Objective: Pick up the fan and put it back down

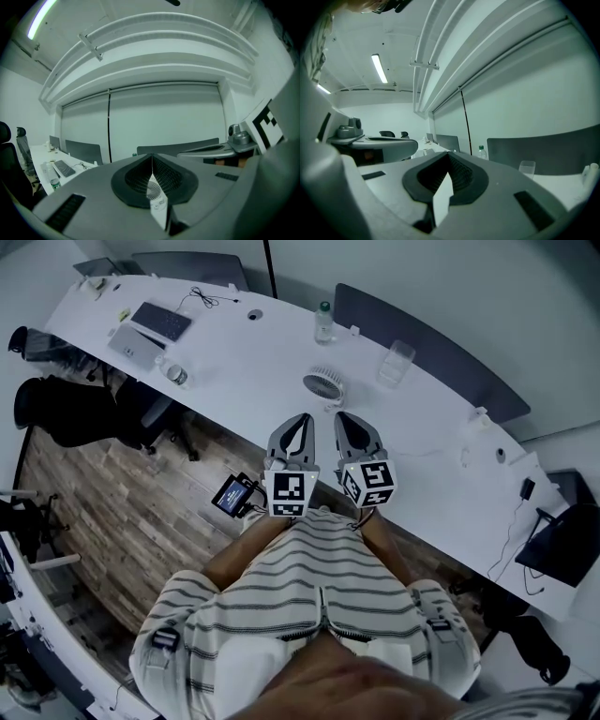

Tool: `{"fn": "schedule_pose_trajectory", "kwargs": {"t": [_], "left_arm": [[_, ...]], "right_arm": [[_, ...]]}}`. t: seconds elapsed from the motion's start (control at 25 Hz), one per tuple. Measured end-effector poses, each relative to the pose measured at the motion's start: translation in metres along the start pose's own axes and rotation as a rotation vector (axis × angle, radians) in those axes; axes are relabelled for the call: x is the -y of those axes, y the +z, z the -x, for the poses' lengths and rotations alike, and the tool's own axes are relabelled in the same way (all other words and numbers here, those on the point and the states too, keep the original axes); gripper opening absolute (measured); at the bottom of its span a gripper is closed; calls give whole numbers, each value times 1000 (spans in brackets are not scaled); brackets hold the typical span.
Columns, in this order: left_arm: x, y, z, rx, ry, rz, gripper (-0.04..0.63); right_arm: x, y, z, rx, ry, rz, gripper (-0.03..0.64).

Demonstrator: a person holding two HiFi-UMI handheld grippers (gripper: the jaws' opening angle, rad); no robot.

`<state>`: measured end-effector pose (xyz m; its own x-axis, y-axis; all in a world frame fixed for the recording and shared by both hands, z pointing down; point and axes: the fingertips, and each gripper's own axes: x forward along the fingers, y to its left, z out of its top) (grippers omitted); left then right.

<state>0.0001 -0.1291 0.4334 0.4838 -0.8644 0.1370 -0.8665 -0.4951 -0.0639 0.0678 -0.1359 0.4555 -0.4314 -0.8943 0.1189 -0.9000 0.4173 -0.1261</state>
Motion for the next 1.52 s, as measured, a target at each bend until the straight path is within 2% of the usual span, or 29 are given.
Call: {"fn": "schedule_pose_trajectory", "kwargs": {"t": [0.6,1.04,1.52], "left_arm": [[-26,-14,-23,-15,-50,38,8],[-28,-21,-32,-26,-61,35,8],[-32,-24,-45,-35,-59,21,8]], "right_arm": [[17,-22,-39,-92,-53,-49,11],[45,-57,-65,-210,-19,-51,11],[71,-82,-94,-316,27,41,24]]}}
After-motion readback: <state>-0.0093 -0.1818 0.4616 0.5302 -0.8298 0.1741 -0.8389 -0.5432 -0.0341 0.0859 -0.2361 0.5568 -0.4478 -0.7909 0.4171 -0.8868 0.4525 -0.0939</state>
